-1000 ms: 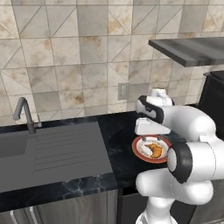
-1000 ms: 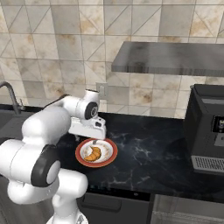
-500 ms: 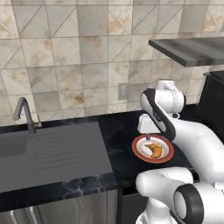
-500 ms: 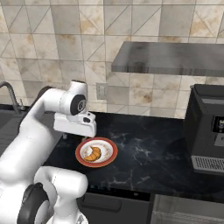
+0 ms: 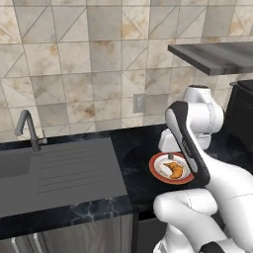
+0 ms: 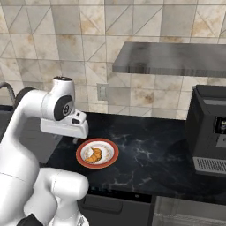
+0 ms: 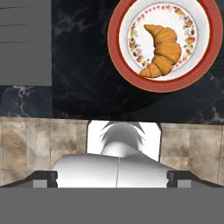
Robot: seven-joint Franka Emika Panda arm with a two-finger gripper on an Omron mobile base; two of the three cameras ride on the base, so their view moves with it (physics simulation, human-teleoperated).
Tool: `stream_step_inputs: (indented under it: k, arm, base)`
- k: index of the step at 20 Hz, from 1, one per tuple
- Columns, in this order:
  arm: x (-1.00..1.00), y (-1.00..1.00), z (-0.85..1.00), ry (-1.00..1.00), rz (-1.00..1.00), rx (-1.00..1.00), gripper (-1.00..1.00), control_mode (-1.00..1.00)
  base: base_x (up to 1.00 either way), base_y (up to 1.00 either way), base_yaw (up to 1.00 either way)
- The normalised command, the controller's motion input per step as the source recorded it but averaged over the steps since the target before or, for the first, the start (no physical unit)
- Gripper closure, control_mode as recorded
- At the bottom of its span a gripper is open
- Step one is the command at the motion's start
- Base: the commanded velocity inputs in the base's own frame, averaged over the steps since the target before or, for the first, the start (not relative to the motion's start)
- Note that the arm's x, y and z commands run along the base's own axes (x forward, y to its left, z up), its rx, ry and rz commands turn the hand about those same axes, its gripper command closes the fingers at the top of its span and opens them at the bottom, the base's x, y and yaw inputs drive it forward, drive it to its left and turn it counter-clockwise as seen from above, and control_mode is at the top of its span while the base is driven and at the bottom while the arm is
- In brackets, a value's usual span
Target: Place the pastries on the plates.
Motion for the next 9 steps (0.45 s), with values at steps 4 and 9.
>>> stream_step_inputs:
  k: [4,9]
  arm:
    - [-0.08,0.11,0.13,-0.05,0.0,-0.01,-1.0,-1.0]
    - [-0.54,0.03,0.12,-0.16,0.0,-0.02,-1.0,-1.0]
  base:
    - [0.0,0.0,0.0]
    - [0.0,0.0,0.0]
